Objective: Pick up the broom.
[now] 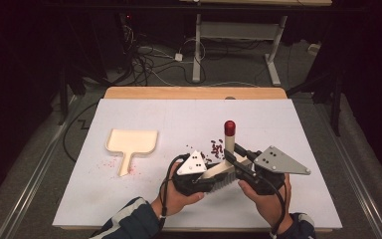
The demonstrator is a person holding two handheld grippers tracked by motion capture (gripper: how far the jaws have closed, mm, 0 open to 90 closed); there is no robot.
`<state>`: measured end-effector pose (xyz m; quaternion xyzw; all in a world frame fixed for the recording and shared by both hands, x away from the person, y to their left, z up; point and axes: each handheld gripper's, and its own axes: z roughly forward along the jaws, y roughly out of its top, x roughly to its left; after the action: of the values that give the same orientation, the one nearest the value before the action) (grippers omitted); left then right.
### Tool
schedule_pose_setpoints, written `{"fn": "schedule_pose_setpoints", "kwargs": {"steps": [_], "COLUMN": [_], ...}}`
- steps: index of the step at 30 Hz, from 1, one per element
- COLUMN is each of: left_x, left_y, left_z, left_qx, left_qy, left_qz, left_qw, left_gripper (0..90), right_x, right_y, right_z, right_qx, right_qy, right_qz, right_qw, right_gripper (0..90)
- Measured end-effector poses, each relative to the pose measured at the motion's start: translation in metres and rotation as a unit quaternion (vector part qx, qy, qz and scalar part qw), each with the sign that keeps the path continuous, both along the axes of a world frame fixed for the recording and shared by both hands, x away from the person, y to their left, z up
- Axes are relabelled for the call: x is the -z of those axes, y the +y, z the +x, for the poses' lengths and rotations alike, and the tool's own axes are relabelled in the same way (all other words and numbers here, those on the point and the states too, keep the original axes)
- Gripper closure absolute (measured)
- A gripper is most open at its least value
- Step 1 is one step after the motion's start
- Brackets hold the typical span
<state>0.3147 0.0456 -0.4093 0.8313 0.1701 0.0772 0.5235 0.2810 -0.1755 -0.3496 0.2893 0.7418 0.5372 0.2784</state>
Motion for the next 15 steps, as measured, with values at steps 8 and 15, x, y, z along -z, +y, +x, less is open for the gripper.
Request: {"fn": "schedule_pose_setpoints", "kwargs": {"steps": [8, 15], "left_x": [-0.002, 0.005], "left_y": [0.027, 0.043], "left_z": [-0.001, -0.012], "left_qx": [0.036, 0.108], "left_qy": [-0.003, 0.003], "left_qz": [0.036, 0.071], "left_qw": [0.9987, 0.9916], "left_gripper": [65.7, 65.6], "right_x": [0.0, 0.031], "right_y": [-0.015, 0.001], "right_z": [0.01, 0.016], "right_qx": [-0.155, -0.228], "right_qy": [0.019, 0.062], "right_qz": [-0.082, -0.182], "right_qw": [0.9843, 0.9545], "right_gripper": [51.7, 43.1]}}
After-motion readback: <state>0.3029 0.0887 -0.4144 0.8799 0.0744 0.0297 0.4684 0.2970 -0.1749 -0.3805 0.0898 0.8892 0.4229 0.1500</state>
